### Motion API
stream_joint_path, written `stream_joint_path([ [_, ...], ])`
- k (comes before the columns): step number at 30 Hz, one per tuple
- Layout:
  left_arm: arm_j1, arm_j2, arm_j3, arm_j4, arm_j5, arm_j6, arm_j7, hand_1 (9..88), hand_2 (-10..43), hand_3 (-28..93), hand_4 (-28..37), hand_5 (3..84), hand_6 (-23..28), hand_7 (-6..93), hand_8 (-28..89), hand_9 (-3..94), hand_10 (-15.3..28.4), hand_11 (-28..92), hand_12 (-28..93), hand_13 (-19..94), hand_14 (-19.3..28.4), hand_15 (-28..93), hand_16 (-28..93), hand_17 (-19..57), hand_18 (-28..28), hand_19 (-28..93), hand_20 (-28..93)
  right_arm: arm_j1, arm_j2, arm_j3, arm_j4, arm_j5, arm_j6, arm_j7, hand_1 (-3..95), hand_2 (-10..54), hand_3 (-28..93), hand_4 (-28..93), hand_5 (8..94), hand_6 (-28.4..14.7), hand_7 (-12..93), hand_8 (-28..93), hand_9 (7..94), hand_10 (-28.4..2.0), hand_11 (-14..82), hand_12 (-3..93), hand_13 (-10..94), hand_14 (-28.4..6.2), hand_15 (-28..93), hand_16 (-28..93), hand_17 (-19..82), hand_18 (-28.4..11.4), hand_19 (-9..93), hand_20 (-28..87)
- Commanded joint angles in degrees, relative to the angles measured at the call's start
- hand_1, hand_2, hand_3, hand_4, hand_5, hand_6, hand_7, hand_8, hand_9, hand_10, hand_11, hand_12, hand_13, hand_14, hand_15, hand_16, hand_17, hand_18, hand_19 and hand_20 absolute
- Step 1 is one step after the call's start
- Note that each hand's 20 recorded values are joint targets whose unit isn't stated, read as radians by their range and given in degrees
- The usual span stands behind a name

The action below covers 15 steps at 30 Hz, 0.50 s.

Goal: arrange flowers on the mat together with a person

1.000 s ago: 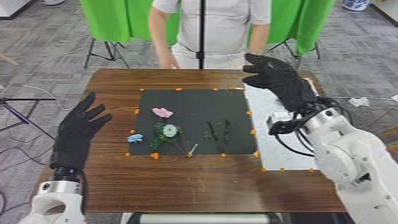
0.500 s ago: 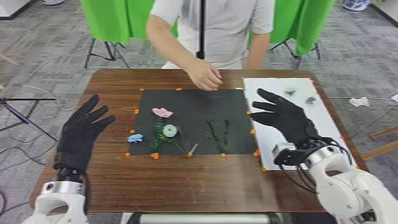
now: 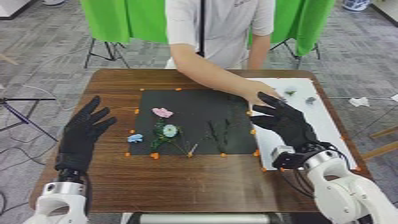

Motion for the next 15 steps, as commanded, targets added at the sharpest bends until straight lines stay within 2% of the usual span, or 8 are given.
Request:
stream_joint_path([
  [1, 0.6, -0.89, -0.16, 0.3, 0.43, -0.86, -0.94, 22.9, 4.6, 80, -28.3, 34.6, 2.2, 9.8, -9, 34.9, 14.6, 17, 8, 29, 22.2, 32, -3, -9.5, 26.0, 44, 12, 0.1, -1.8, -0.5, -0.5, -0.3, 1.2, 0.0, 17.3, 6.6, 79, -28, 37.7, 4.3, 13, -12, 43.1, -12.0, 7.2, 14.4, 33, -17.4, 27, 17, 1, -18.9, 46, 21],
  [15, 0.5, -0.91, -0.18, 0.29, 0.33, -0.6, -0.46, 23.0, 4.5, 80, -28.3, 34.5, 2.3, 9.9, -9, 34.9, 14.6, 17, 8, 29, 22.4, 32, -3, -9.5, 26.1, 44, 12, 1.1, -3.0, -0.7, -0.3, -0.5, 0.5, -0.1, 17.6, 6.5, 79, -28, 37.8, 4.3, 13, -12, 43.1, -11.9, 7.3, 14.4, 33, -17.4, 27, 17, 1, -18.9, 46, 21],
])
